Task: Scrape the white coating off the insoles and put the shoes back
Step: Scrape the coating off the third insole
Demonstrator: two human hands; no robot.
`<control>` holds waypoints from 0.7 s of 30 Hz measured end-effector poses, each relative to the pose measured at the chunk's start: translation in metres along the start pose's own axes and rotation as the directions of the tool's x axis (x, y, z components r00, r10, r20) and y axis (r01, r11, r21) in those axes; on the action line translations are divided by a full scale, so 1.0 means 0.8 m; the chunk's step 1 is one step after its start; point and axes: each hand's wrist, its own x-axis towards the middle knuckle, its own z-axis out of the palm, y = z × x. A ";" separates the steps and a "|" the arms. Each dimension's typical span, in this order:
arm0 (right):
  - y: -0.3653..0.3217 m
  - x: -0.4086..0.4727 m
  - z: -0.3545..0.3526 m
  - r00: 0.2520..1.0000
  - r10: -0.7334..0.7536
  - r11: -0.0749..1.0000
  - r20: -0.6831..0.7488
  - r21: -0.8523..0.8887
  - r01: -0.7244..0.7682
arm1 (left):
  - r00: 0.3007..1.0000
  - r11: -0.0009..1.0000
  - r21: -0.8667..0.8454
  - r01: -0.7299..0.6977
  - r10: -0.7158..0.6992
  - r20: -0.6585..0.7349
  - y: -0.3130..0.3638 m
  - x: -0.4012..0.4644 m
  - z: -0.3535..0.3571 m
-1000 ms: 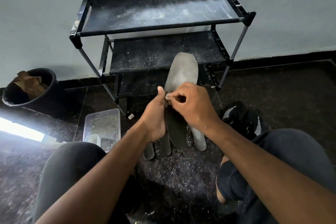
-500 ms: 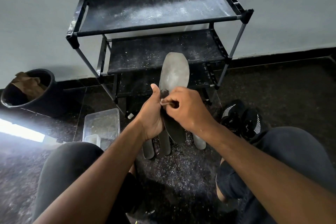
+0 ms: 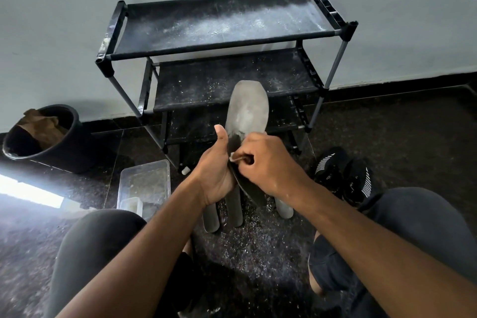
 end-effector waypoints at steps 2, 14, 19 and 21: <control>-0.001 0.000 -0.002 0.999 -0.036 0.999 0.039 -0.018 0.037 | 1.000 1.000 -0.005 -0.008 0.008 -0.002 0.001 0.000 -0.003; 0.018 0.005 -0.014 1.000 0.021 0.997 -0.002 -0.073 -0.021 | 0.999 1.000 -0.006 -0.005 0.005 0.037 -0.002 0.004 -0.003; 0.025 0.009 -0.020 0.988 -0.014 0.977 -0.154 -0.213 -0.019 | 0.999 1.000 0.000 -0.023 0.023 0.027 -0.002 -0.001 0.001; 0.021 0.004 -0.016 0.992 -0.050 0.959 -0.112 -0.283 0.016 | 0.999 1.000 -0.003 -0.026 0.027 0.019 0.001 0.000 0.000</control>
